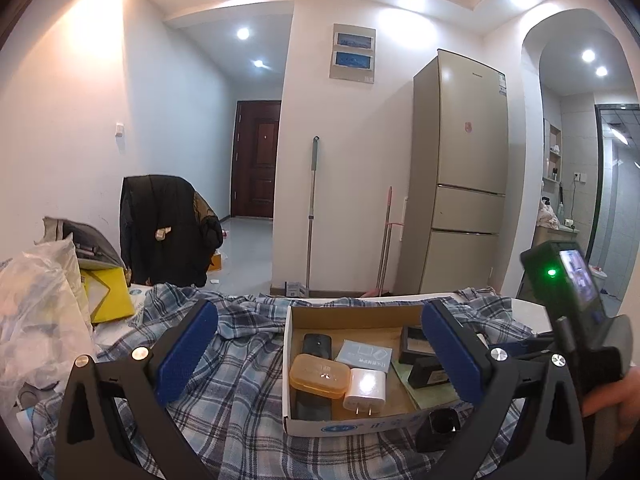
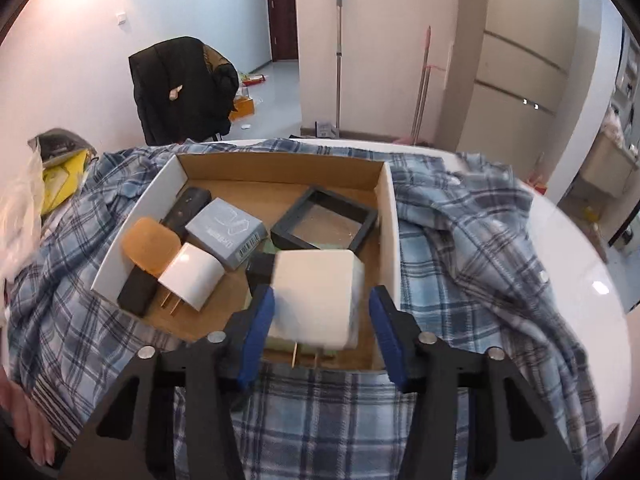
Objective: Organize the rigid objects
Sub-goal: 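Lower the white pad into the box and open the right gripper, then move the left gripper to the black round cup and close on it, then grasp the small metal nail clipper with the right gripper while the left gripper holds the cup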
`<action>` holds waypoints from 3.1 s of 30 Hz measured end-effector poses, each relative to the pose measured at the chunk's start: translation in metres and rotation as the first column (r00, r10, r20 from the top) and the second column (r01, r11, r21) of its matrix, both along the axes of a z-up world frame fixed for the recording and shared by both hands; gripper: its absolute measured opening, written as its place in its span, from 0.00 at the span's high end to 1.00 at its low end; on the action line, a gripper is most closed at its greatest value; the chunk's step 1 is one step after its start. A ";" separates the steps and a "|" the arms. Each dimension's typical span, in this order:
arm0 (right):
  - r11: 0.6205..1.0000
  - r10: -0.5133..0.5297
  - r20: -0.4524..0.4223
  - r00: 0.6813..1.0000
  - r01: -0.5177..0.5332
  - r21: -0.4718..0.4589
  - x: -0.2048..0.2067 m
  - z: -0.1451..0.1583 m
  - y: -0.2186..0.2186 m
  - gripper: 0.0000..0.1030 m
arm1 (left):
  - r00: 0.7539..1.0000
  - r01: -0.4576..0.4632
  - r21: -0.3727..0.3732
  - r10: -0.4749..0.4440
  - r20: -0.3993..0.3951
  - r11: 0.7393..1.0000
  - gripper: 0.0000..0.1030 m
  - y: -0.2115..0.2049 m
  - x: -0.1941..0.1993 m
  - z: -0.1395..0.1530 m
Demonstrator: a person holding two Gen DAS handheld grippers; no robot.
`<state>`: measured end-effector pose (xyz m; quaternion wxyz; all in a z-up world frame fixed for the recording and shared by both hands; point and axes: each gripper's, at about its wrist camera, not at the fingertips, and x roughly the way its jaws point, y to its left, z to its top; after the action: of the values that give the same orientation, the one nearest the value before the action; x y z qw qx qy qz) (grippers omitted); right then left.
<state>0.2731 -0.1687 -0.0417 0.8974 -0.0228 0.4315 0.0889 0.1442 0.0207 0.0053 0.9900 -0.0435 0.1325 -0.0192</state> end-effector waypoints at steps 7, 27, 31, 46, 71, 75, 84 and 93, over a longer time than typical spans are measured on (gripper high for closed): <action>0.996 -0.040 -0.029 0.999 0.042 0.077 0.026 -0.007 -0.014 0.68 | 0.999 0.005 -0.025 -0.006 -0.034 1.000 0.00 0.004 0.007 -0.006; 0.981 -0.155 0.182 0.971 0.130 0.144 -0.065 0.062 -0.075 0.20 | 0.999 0.034 -0.027 -0.035 -0.036 0.999 0.00 -0.005 -0.019 0.023; 0.964 -0.253 0.281 0.926 0.218 0.152 -0.090 0.074 -0.095 0.13 | 0.991 0.077 0.001 -0.076 -0.110 0.997 0.00 -0.018 -0.028 0.028; 0.971 -0.160 0.281 0.946 0.101 0.215 -0.127 0.066 -0.120 0.12 | 0.888 0.147 -0.033 -0.147 -0.436 0.989 0.13 -0.078 0.005 -0.008; 0.965 -0.158 0.238 0.958 0.099 0.242 -0.121 0.046 -0.134 0.13 | 0.655 0.265 0.087 -0.113 -0.747 0.960 0.49 -0.133 0.076 -0.068; 0.971 -0.155 0.244 0.957 0.102 0.218 -0.123 0.044 -0.131 0.13 | 0.615 0.233 0.040 -0.115 -0.780 0.972 0.54 -0.130 0.091 -0.075; 0.972 -0.150 0.226 0.962 0.102 0.210 -0.120 0.041 -0.131 0.13 | 0.636 0.214 0.021 -0.123 -0.762 0.977 0.69 -0.120 0.088 -0.081; 0.975 -0.088 0.127 0.988 0.060 0.214 -0.117 0.041 -0.102 0.25 | 0.847 0.136 -0.038 -0.136 -0.514 0.990 0.69 -0.044 0.003 -0.002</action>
<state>0.1558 -0.2707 -0.0007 0.9248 0.0819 0.3582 0.0985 0.1468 -0.0238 0.0030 0.9146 -0.0376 0.3952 -0.0768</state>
